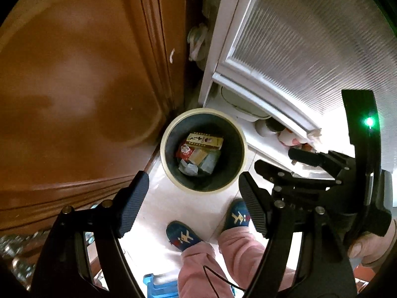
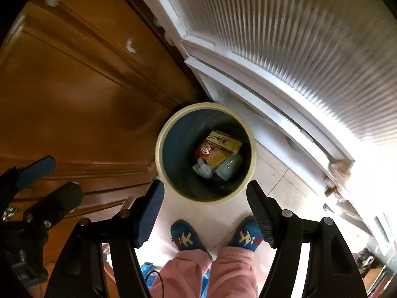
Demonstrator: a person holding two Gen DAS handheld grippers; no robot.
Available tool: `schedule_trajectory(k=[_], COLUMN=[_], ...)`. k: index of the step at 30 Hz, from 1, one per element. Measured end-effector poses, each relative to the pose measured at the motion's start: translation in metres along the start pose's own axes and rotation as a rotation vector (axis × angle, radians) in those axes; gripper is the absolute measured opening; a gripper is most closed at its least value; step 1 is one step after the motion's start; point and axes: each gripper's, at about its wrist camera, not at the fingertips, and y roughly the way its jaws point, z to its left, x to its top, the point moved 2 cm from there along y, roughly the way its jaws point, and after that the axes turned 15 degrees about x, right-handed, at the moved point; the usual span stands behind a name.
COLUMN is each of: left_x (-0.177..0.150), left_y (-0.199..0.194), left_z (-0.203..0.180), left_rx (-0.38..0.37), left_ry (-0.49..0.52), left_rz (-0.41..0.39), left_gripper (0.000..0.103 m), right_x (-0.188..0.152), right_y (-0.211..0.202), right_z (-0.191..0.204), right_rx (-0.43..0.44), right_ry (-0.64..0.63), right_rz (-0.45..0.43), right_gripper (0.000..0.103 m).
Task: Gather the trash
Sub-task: 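Raise both tools back toward the counter items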
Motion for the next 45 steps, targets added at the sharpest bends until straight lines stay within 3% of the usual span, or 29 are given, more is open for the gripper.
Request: schedule_trajectory(k=[6, 15, 23, 31, 37, 45], left_x=[0.005, 0.023, 0.048, 0.08, 0.118, 0.205], left_y=[-0.07, -0.209, -0.312, -0.402, -0.447, -0.436], left_z=[0.007, 0.028, 0.048, 0.041, 0.036, 0.057], left_rx=[-0.018, -0.048, -0.051, -0.024, -0.019, -0.094], left_ry=[-0.016, -0.052, -0.093, -0.084, -0.066, -0.073], left_rz=[-0.052, -0.177, -0.315, -0.479, -0.538, -0.525], left_gripper=[0.072, 0.072, 0.072, 0.072, 0.072, 0.072], right_x=[-0.012, -0.017, -0.008, 0.014, 0.051, 0.137], right_y=[-0.057, -0.186, -0.303, -0.397, -0.459, -0.501], right_z=[0.036, 0.11, 0.138, 0.145, 0.144, 0.144], right_rx=[0.027, 0.066, 0.083, 0.073, 0.08, 0.017], right_ry=[-0.041, -0.181, -0.249, -0.292, -0.308, -0.317], right_rz=[-0.015, -0.106, -0.254, -0.429, -0.514, -0.611], right_gripper=[0.07, 0.07, 0.071, 0.072, 0.077, 0.081])
